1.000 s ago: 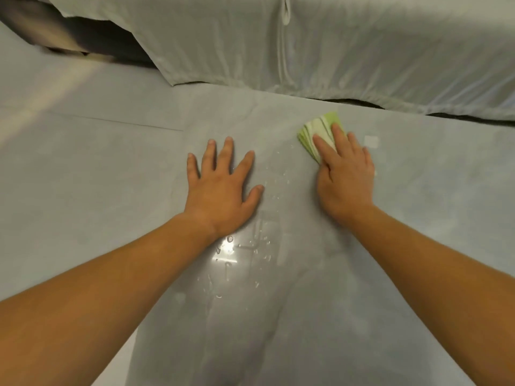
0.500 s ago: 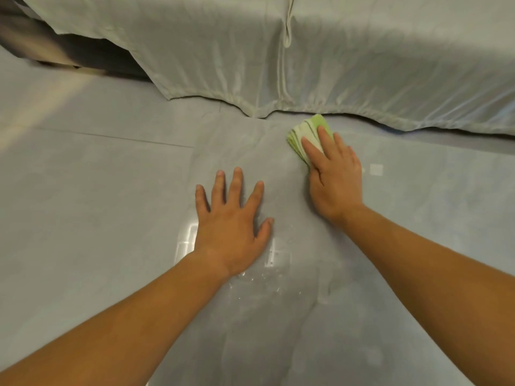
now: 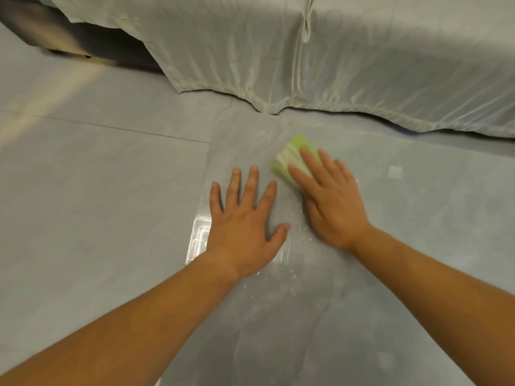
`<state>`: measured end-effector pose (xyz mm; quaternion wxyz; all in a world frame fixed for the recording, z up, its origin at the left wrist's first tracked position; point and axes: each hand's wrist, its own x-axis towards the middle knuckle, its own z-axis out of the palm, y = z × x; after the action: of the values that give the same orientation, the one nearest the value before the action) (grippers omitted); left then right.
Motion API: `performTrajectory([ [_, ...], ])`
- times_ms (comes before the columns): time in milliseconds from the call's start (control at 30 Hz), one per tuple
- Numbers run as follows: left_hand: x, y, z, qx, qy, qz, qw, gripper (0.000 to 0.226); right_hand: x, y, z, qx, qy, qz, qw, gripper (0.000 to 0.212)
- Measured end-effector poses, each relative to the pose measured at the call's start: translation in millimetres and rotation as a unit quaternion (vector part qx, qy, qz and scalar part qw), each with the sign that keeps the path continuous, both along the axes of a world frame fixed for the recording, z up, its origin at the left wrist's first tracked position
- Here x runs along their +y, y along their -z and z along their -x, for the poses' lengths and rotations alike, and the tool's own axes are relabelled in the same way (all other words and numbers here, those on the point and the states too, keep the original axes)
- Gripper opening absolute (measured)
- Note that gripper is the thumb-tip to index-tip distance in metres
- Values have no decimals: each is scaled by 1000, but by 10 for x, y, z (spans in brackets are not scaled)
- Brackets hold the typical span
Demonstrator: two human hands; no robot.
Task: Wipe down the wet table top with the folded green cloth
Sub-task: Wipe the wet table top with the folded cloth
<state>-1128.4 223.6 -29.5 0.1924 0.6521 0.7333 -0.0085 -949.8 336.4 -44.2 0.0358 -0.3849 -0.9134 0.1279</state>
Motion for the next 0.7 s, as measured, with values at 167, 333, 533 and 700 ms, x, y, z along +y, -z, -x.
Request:
performTrajectory([
  [167, -121, 7, 4, 2, 11, -30, 999, 81, 24, -46, -338, -37, -88, 10, 995, 56],
  [333, -359, -1, -138, -1, -4, -32, 999, 74, 194, -28, 83, -17, 111, 35, 993, 54],
  [533, -658, 54, -244, -3, -5, -20, 1000, 76, -722, -24, -370, -8, -17, 22, 1000, 54],
  [700, -650, 57, -241, 12, 0, -12, 1000, 78, -311, -20, -358, -25, 17, 31, 999, 55],
])
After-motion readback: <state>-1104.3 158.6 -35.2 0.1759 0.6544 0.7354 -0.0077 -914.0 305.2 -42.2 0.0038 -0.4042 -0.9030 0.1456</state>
